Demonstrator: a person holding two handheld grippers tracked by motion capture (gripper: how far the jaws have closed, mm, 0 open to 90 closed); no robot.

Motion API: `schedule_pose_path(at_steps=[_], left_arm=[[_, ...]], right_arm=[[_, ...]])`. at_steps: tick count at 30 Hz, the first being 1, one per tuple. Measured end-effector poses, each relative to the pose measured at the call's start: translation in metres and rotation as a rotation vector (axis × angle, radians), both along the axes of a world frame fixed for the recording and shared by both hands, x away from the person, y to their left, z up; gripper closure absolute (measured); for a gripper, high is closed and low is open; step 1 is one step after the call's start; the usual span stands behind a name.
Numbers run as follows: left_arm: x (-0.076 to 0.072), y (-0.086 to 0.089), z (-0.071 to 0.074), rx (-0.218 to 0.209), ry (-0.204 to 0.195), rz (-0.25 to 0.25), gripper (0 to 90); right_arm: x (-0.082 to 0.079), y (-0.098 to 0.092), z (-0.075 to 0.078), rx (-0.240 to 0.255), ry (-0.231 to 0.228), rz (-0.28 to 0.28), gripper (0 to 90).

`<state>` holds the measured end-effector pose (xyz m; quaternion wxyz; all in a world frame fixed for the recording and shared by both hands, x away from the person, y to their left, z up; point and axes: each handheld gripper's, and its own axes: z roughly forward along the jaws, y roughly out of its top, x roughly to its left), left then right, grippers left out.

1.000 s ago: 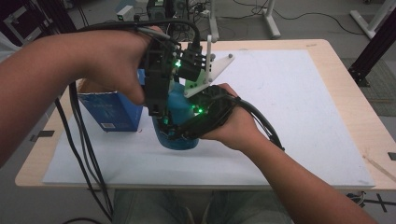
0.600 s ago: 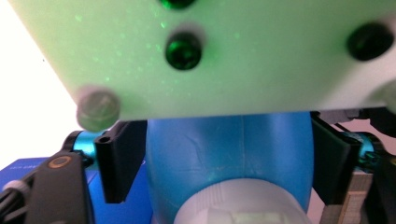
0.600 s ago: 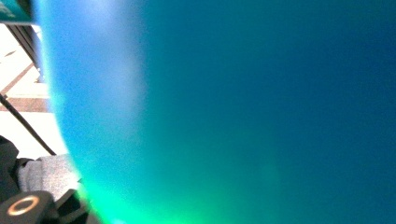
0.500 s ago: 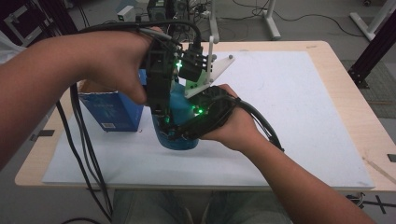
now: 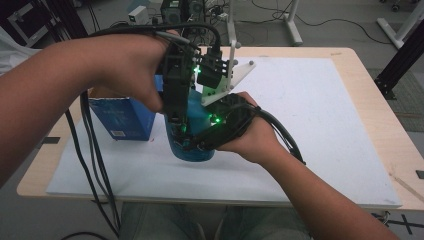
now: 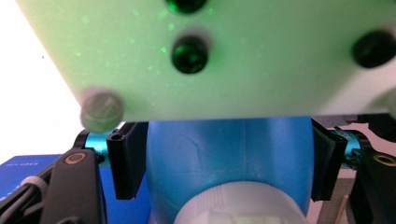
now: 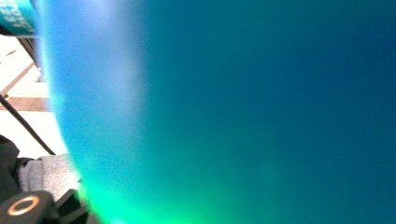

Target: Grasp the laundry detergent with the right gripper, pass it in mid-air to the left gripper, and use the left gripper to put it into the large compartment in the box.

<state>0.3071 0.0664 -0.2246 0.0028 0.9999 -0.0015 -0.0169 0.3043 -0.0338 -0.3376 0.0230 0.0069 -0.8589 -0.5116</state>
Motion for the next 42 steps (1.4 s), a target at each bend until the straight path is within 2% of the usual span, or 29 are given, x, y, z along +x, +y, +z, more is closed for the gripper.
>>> schedule_pose_path(at_steps=[6, 12, 21, 26, 29, 32, 38, 42], left_arm=[[0.001, 0.000, 0.000, 0.003, 0.008, 0.005, 37.8], [0.000, -0.001, -0.001, 0.002, 0.006, 0.014, 38.4], [-0.002, -0.001, 0.001, 0.004, 0.023, 0.023, 38.8], [-0.002, -0.003, 0.002, 0.010, 0.025, 0.024, 38.7], [-0.001, -0.004, 0.001, 0.006, 0.022, 0.027, 38.7], [0.000, -0.004, 0.001, 0.018, 0.020, 0.029, 38.7], [0.002, 0.000, 0.002, 0.020, 0.017, 0.046, 38.7], [0.004, 0.003, 0.006, 0.021, 0.018, 0.055, 38.6]], right_arm=[[0.001, 0.000, 0.000, 0.004, 0.006, -0.001, 46.9], [0.001, 0.000, -0.001, 0.002, 0.008, 0.001, 46.9], [0.000, 0.000, 0.000, 0.006, 0.013, 0.023, 45.9], [-0.001, -0.003, 0.001, 0.007, -0.001, 0.024, 43.8], [-0.001, -0.008, 0.002, 0.043, 0.006, 0.019, 35.3], [0.000, -0.014, 0.004, 0.053, 0.017, 0.014, 31.5], [0.000, -0.024, 0.003, 0.025, 0.016, -0.002, 22.9], [0.002, -0.030, 0.003, -0.009, 0.006, -0.002, 22.1]])
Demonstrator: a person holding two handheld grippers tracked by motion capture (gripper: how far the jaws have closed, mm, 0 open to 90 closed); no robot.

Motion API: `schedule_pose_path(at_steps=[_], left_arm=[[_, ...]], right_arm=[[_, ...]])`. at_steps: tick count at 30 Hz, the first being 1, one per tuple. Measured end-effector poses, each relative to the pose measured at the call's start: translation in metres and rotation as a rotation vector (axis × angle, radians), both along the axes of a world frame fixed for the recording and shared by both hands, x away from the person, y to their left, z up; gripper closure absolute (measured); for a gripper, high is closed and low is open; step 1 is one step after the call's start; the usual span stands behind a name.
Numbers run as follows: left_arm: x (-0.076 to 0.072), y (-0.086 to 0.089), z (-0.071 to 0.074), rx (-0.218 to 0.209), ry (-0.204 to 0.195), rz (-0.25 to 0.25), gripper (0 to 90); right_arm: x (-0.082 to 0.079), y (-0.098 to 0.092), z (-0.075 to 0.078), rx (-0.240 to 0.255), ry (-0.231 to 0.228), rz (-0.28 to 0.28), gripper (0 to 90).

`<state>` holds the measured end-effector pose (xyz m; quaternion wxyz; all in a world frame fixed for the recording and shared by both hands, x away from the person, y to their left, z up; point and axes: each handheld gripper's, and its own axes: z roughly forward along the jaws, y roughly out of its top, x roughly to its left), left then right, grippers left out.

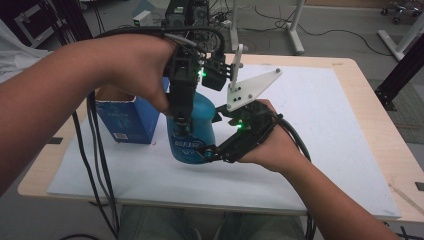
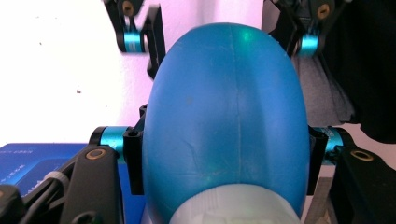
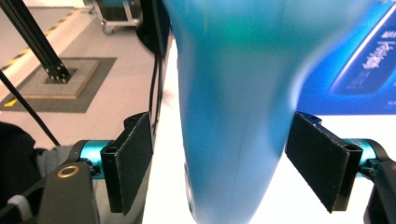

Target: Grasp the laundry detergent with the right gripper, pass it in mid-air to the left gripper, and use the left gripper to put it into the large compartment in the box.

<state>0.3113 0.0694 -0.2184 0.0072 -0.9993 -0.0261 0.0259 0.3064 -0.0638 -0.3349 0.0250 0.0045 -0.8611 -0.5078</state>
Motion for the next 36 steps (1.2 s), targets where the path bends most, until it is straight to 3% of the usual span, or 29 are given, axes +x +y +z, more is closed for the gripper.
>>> schedule_pose_path(at_steps=[2, 8, 11, 18, 25, 31, 36], left_arm=[[0.000, 0.002, 0.002, -0.003, -0.001, 0.007, 38.7], [0.003, 0.008, 0.011, -0.001, -0.005, 0.035, 38.6], [0.005, 0.013, 0.015, 0.002, -0.002, 0.056, 38.6], [0.013, 0.025, 0.028, 0.001, -0.004, 0.118, 38.6], [0.025, 0.042, 0.052, -0.011, 0.001, 0.230, 38.5], [0.037, 0.061, 0.076, -0.043, 0.004, 0.380, 38.4], [0.048, 0.078, 0.089, -0.033, 0.013, 0.488, 38.4]], right_arm=[[0.001, -0.003, 0.000, -0.019, -0.008, -0.012, 13.5], [0.007, -0.011, 0.002, -0.054, -0.006, -0.039, 12.3], [0.009, -0.014, 0.003, -0.084, -0.005, -0.057, 1.1], [0.014, -0.025, 0.010, -0.159, -0.013, -0.048, 0.6], [0.022, -0.039, 0.023, -0.232, -0.028, -0.062, 0.5], [0.026, -0.051, 0.039, -0.310, -0.054, -0.073, 0.5], [0.028, -0.055, 0.042, -0.347, -0.061, -0.071, 0.6]])
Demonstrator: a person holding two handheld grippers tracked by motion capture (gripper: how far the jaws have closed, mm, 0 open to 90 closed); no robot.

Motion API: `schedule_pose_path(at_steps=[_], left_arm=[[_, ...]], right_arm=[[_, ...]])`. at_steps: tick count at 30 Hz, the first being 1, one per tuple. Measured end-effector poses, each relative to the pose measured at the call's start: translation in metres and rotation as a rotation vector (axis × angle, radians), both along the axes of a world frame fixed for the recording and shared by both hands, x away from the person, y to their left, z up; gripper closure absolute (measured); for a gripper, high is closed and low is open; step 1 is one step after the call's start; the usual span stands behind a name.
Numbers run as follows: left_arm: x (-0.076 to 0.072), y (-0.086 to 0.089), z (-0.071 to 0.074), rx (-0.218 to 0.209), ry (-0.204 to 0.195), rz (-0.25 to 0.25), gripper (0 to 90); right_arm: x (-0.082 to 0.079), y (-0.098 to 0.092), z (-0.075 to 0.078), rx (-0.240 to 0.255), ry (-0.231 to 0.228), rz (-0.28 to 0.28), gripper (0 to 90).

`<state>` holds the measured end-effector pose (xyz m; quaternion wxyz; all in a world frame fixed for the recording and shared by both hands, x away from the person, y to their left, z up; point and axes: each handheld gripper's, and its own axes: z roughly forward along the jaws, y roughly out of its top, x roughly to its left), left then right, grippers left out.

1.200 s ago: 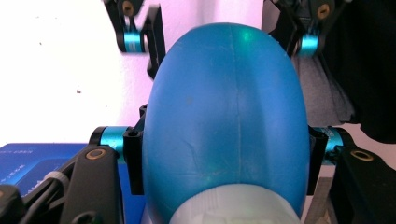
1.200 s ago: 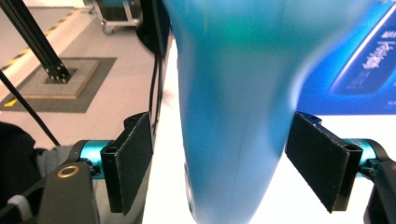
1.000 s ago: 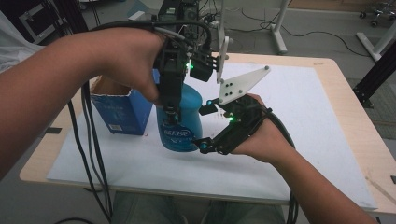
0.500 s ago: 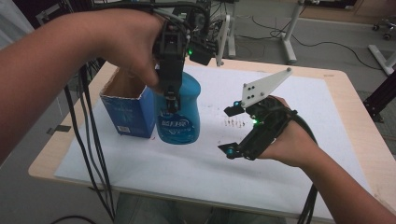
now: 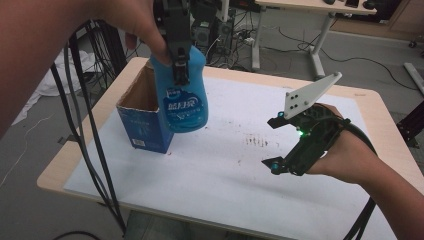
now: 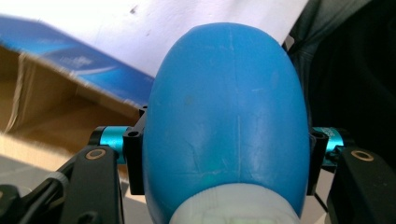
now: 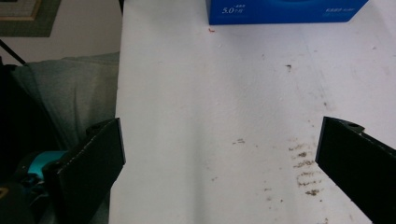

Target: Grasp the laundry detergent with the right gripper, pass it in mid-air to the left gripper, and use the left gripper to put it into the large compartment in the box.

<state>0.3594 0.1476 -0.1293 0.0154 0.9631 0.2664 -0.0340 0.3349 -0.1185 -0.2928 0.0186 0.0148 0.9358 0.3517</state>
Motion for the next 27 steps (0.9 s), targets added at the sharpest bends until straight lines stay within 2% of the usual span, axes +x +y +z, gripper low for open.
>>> schedule_pose_path(at_steps=[4, 6, 12, 14, 18, 27], left_arm=[[0.007, 0.016, 0.011, -0.006, -0.005, 0.099, 38.4], [0.010, 0.023, 0.016, -0.013, -0.013, 0.176, 38.4], [0.016, 0.042, 0.028, -0.016, -0.031, 0.348, 38.4], [0.019, 0.047, 0.030, -0.020, -0.029, 0.393, 38.4], [0.026, 0.056, 0.031, -0.025, -0.031, 0.514, 38.4], [0.040, 0.075, 0.028, -0.006, -0.047, 0.696, 38.4]], right_arm=[[0.000, 0.000, -0.002, -0.008, 0.003, -0.003, 0.6], [0.000, 0.001, -0.003, -0.010, 0.003, -0.001, 0.6], [0.000, 0.006, -0.004, -0.008, 0.005, 0.013, 0.6], [0.001, 0.006, -0.005, -0.011, 0.007, 0.017, 0.6], [0.001, 0.007, -0.005, -0.012, 0.011, 0.017, 0.6], [0.001, 0.007, -0.006, -0.016, 0.017, 0.016, 0.6]])
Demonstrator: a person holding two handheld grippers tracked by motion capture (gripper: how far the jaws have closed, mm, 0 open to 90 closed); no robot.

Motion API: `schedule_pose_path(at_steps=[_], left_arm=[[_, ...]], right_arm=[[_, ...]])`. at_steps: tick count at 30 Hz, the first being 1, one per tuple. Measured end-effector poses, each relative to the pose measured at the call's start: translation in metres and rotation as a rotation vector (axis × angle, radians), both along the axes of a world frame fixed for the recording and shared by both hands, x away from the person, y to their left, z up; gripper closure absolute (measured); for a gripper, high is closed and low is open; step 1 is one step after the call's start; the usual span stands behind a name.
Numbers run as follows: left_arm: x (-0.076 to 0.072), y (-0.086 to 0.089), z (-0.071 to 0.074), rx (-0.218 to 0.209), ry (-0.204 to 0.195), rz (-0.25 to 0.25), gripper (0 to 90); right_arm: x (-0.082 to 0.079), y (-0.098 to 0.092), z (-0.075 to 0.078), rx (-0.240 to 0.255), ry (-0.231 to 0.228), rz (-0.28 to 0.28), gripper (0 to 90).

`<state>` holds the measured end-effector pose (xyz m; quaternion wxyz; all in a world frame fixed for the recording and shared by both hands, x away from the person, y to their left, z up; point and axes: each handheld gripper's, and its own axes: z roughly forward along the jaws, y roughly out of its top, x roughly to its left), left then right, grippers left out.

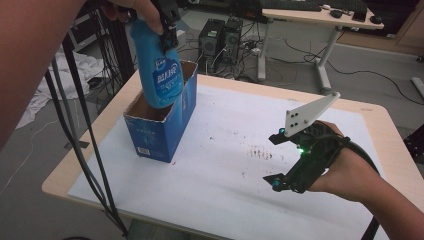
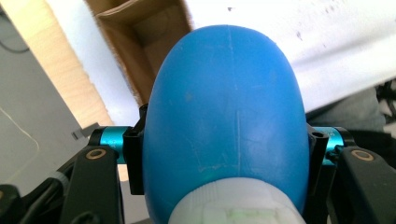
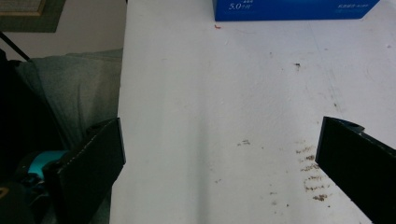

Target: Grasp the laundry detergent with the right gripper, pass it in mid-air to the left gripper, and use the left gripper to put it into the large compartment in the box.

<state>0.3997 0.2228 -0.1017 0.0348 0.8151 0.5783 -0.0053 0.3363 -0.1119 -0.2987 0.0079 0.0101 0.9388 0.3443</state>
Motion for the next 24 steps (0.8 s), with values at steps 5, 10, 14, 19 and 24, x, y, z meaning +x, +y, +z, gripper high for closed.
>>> schedule_pose_path(at_steps=[5, 10, 14, 19, 24], left_arm=[[0.007, 0.006, -0.009, 0.024, 0.013, 0.055, 38.4], [0.014, 0.011, -0.022, 0.040, 0.024, 0.064, 38.4], [0.017, 0.013, -0.036, 0.063, 0.035, 0.046, 38.4], [0.021, 0.017, -0.058, 0.072, 0.050, -0.010, 38.4], [0.022, 0.018, -0.081, 0.092, 0.066, -0.088, 38.4]], right_arm=[[0.001, -0.001, 0.000, -0.001, 0.005, -0.007, 0.6], [0.001, 0.000, -0.001, 0.000, 0.006, -0.005, 0.6], [0.001, -0.001, -0.001, 0.004, 0.002, -0.013, 0.6], [0.001, -0.001, -0.001, 0.009, 0.002, -0.018, 0.6], [0.000, -0.002, -0.002, 0.003, 0.004, -0.023, 0.6]])
